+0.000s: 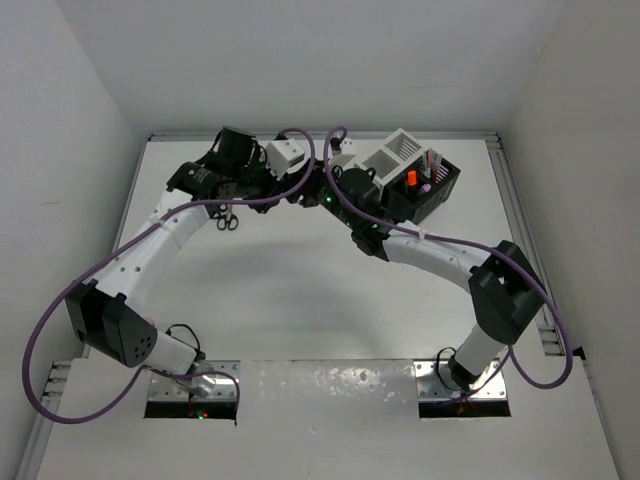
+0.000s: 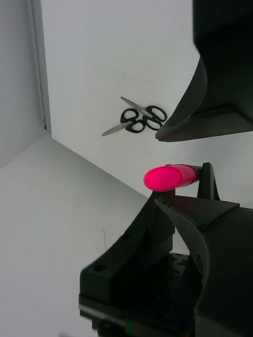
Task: Sort the stationery into containers
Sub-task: Place the pen in the storage box.
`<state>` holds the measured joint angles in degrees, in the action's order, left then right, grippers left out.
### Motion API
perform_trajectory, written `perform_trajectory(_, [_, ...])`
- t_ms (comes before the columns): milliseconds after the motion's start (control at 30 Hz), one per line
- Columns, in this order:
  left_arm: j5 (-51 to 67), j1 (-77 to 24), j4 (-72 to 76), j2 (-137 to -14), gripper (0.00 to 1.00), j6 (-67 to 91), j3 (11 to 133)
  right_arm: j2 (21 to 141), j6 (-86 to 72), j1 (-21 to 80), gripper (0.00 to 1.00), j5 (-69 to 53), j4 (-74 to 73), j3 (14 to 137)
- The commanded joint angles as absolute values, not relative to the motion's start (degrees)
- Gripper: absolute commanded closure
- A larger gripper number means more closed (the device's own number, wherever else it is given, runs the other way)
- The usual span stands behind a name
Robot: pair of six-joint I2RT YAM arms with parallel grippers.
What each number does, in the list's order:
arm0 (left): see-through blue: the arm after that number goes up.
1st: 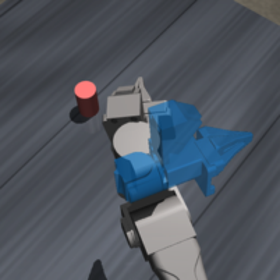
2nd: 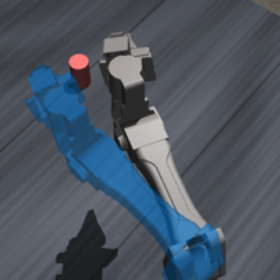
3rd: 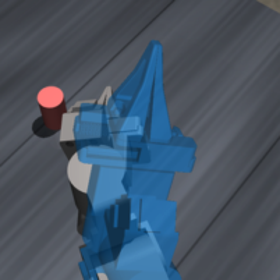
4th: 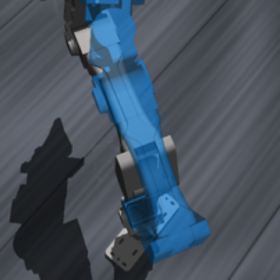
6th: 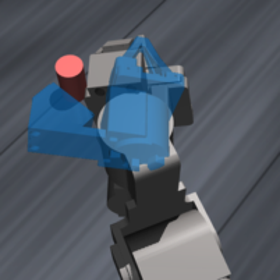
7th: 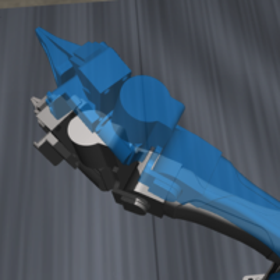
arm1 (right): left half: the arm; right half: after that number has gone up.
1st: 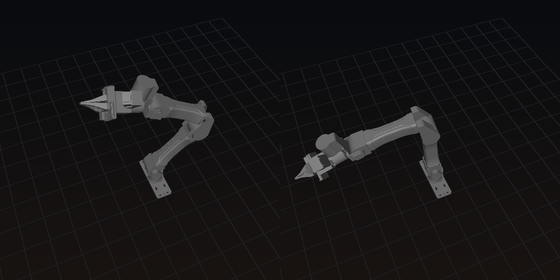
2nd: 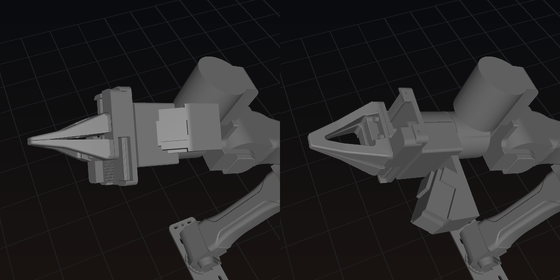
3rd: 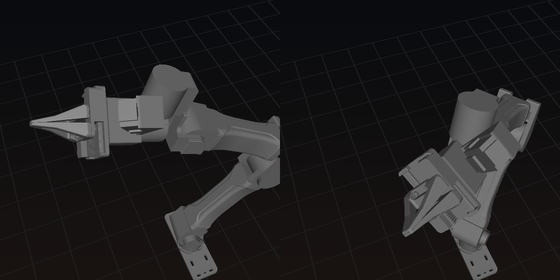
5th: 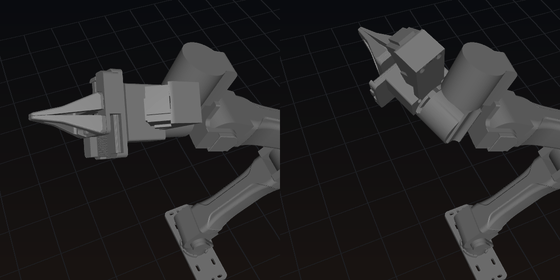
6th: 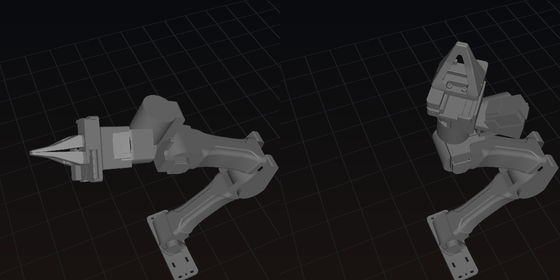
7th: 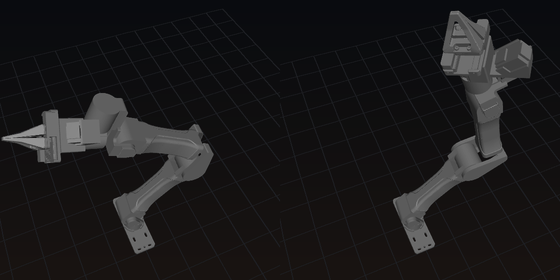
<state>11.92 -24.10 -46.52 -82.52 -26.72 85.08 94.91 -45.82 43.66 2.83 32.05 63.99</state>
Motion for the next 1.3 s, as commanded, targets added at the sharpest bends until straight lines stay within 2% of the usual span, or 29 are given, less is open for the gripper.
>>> perform_trajectory(0, [11.16, -25.4, -44.39, -81.74, 1.0, -25.93, 85.61, 96.59, -48.78, 43.95, 0.56, 1.5, 35.86, 66.0])
perform_trajectory(133, [10.9, -25.58, -43.42, -82.53, 1.0, -24.26, 87.18, 98.96, -51.93, 43.95, 0.58, 0.62, 36.21, 65.83])
perform_trajectory(200, [11.25, -25.66, -43.24, -82.88, 1.0, -24.0, 88.06, 99.4, -52.64, 44.03, 0.63, 0.53, 37.0, 65.57])
perform_trajectory(233, [11.34, -25.66, -43.24, -82.88, 1.0, -23.91, 87.98, 99.49, -53.17, 44.03, 0.75, 0.61, 37.35, 65.39])
perform_trajectory(267, [11.51, -25.58, -43.33, -82.88, 1.0, -23.99, 87.8, 99.41, -53.09, 44.03, 0.82, 0.7, 38.22, 64.96])
perform_trajectory(300, [11.51, -25.66, -43.33, -82.88, 1.0, -24.08, 87.28, 99.32, -52.65, 43.95, 0.97, 0.96, 38.58, 64.69])
perform_trajectory(333, [11.51, -25.75, -43.33, -82.71, 1.0, -24.17, 86.93, 98.88, -52.47, 43.77, 1.0, 1.14, 38.93, 64.34])
perform_trajectory(367, [11.51, -25.75, -43.33, -82.53, 0.88, -24.17, 86.23, 98.53, -52.47, 43.6, 1.0, 1.4, 39.54, 63.64])
perform_trajectory(433, [11.69, -25.58, -43.24, -82.44, 0.56, -23.73, 85.7, 97.74, -52.03, 43.07, 1.0, 2.1, 40.16, 61.8])
perform_trajectory(467, [11.95, -25.49, -43.24, -82.18, 0.28, -23.38, 85.43, 96.95, -51.94, 42.81, 1.0, 2.46, 40.34, 61.18])
perform_trajectory(500, [11.95, -25.31, -43.07, -82.0, 0.17, -22.42, 84.82, 96.33, -51.77, 41.93, 1.0, 2.63, 40.34, 60.56])
perform_trajectory(533, [11.95, -24.7, -42.63, -81.83, 0.01, -22.06, 84.38, 95.63, -51.16, 41.4, 1.0, 2.81, 40.17, 59.34])
perform_trajectory(767, [10.37, -18.99, -43.24, -78.67, 0.0, -19.08, 80.52, 84.31, -43.69, 30.35, 1.0, 7.46, 32.53, 52.04])
perform_trajectory(900, [7.3, -14.95, -42.1, -76.73, 0.0, -17.14, 76.3, 79.29, -32.3, 23.48, 1.0, 9.84, 24.27, 51.68])
perform_trajectory(1033, [5.11, -9.95, -41.22, -75.67, 0.0, -15.91, 71.38, 78.13, -20.41, 18.55, 1.0, 12.21, 15.23, 54.04])
perform_trajectory(1267, [0.26, -2.38, -44.29, -80.06, 0.0, -12.92, 70.4, 81.38, -9.41, 12.58, 1.0, 10.55, 12.66, 56.34])
